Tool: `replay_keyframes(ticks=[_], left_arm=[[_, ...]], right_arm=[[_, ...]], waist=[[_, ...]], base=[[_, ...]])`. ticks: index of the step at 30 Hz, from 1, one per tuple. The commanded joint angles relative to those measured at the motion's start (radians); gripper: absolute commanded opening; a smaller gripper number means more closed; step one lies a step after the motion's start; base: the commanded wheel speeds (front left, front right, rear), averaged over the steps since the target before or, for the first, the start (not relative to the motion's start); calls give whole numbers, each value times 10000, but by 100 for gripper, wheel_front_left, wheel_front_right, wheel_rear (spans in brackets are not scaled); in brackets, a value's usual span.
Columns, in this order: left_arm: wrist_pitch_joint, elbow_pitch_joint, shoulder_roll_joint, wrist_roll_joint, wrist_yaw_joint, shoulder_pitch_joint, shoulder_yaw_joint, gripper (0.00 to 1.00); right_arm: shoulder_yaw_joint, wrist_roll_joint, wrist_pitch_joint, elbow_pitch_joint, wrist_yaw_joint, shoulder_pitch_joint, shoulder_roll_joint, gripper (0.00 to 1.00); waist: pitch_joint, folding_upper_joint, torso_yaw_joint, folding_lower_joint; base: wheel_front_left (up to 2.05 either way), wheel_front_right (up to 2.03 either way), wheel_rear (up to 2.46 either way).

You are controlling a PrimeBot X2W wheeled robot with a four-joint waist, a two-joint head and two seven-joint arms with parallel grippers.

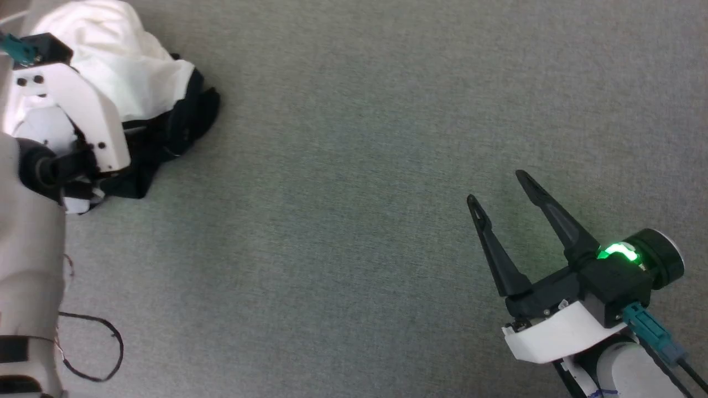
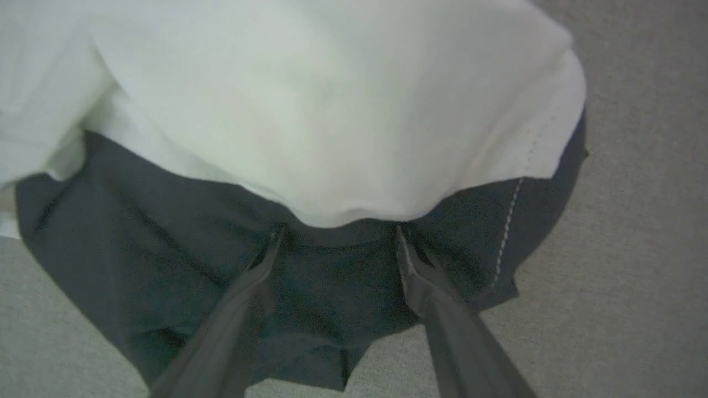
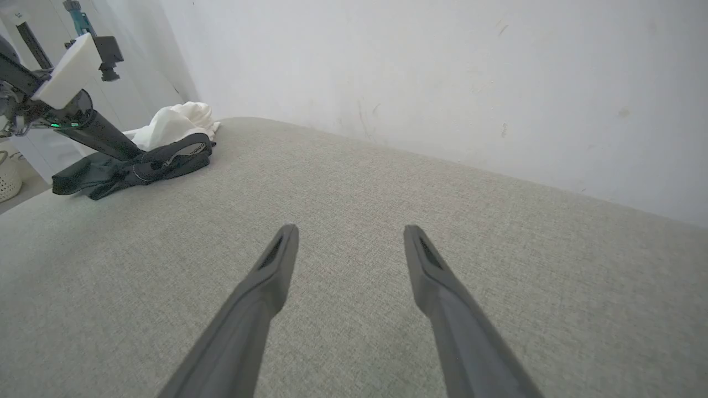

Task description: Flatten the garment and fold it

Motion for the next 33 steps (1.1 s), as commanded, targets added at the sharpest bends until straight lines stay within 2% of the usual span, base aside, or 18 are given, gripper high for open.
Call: replay_keyframes(ticks=[1,4,5,8,15,24,30,33], left_arm=[[231,117,119,-10,65,20,-42,100],[533,276,207,-44,126,255,-86,100],[634,339,167,-149,124,339,-58,0],[710,383,125,-376,92,480,6,0],[-690,105,102,-843,-9,395,438,0],[-4585,-738,600,-544,-78,-305,779,0],[-6347,-1777,607,-332,-87,-415,224,0],[-6887,-2463,593,-353,-88,-400,-128,0]], right_arm=[[-7,-73,-31,-104,54,-196,-24,100],[-178,-186,-62,-139,54,-279,39,100],[-252,-220,-76,-141,54,-291,77,100],[-419,-275,-128,-94,54,-309,139,100],[-678,-283,-368,441,54,-131,280,100],[-1011,-234,-842,1487,54,321,718,100],[-1466,-236,-1021,2069,54,669,904,100],[-1674,-214,-1076,2277,54,781,978,100]], waist=[[527,-1,-464,-1],[620,-1,-521,-1],[632,-1,-526,-1],[569,-1,-521,-1],[-344,-1,-453,-1],[-2260,-1,-593,-1],[-3394,-1,-843,-1],[-3838,-1,-1040,-1]], base=[[0,0,0],[0,0,0],[0,0,0],[0,0,0],[0,0,0],[0,0,0],[0,0,0],[0,0,0]])
